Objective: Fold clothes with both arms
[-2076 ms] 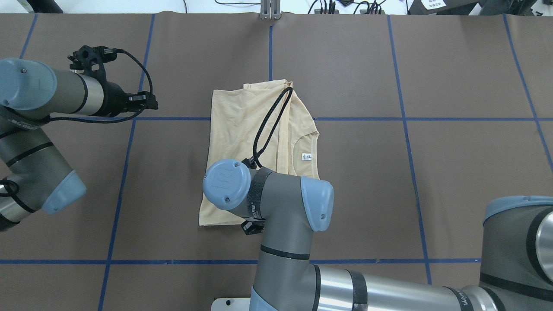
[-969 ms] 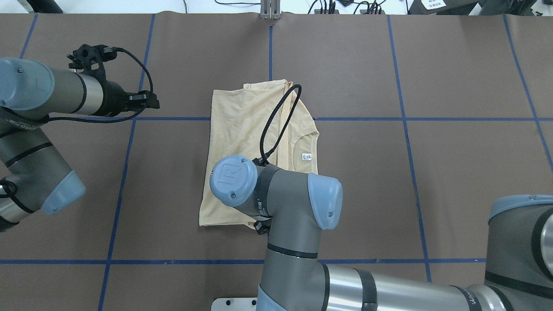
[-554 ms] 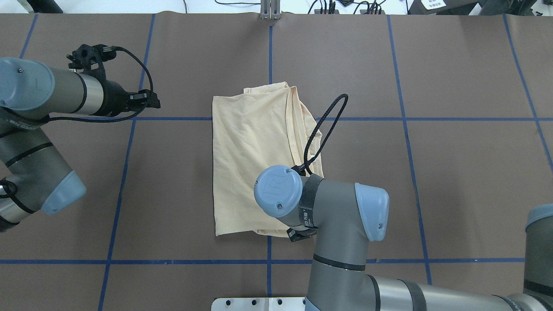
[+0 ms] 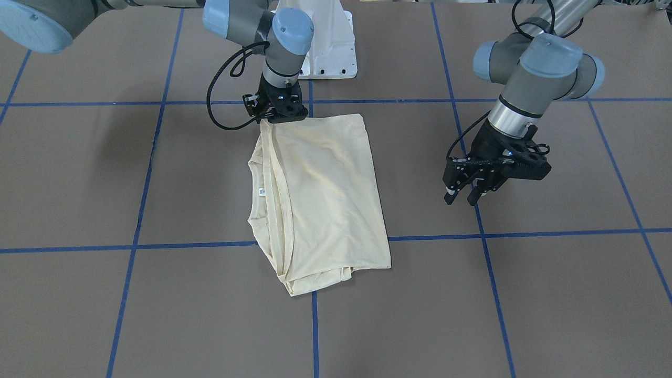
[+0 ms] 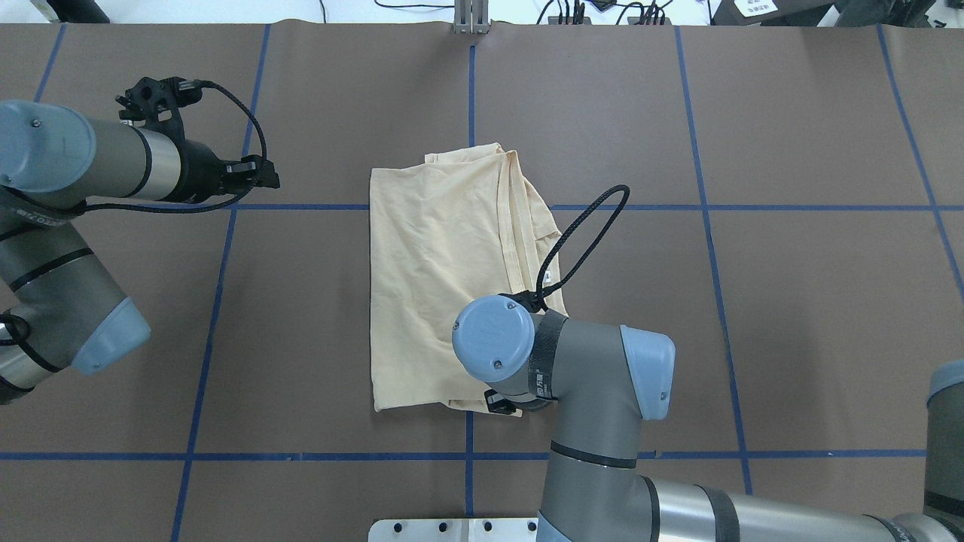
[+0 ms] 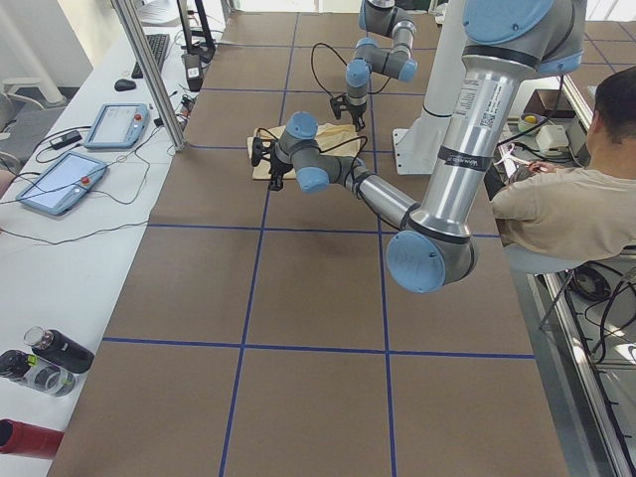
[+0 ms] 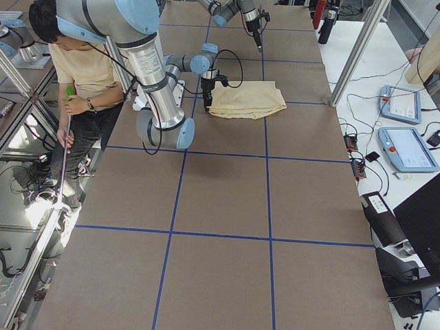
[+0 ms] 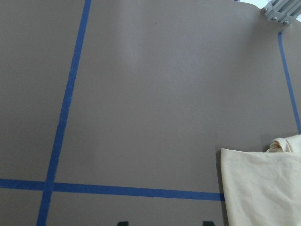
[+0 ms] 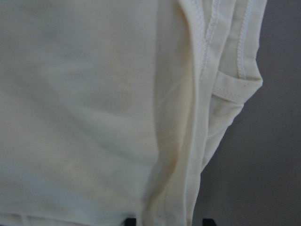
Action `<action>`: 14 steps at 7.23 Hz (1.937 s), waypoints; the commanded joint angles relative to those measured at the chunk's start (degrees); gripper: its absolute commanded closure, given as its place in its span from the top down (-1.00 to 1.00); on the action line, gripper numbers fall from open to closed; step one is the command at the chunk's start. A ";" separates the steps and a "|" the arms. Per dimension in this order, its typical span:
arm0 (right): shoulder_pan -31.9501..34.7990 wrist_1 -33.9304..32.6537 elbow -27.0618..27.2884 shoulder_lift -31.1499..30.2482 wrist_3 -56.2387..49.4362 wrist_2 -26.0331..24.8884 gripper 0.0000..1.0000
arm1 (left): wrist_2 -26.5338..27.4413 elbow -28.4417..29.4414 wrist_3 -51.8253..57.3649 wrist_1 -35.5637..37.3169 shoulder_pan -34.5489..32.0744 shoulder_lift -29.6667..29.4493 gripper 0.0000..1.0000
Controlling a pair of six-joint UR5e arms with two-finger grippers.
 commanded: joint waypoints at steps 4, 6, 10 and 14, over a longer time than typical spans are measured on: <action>1.21 17.41 6.17 -8.45 57.84 -1.05 0.52 | 0.02 0.10 -0.01 0.00 0.06 0.00 0.23; -0.36 27.19 6.26 -13.38 73.84 -6.74 0.41 | 0.02 -0.08 -0.01 0.00 0.06 0.00 0.23; -0.28 27.49 5.82 -12.95 78.73 -9.50 0.39 | 0.29 -1.05 -0.80 0.18 -0.03 0.00 0.23; -0.63 27.76 4.32 -12.69 78.82 -10.11 0.34 | 0.20 -1.05 -0.80 0.18 -0.03 0.00 0.23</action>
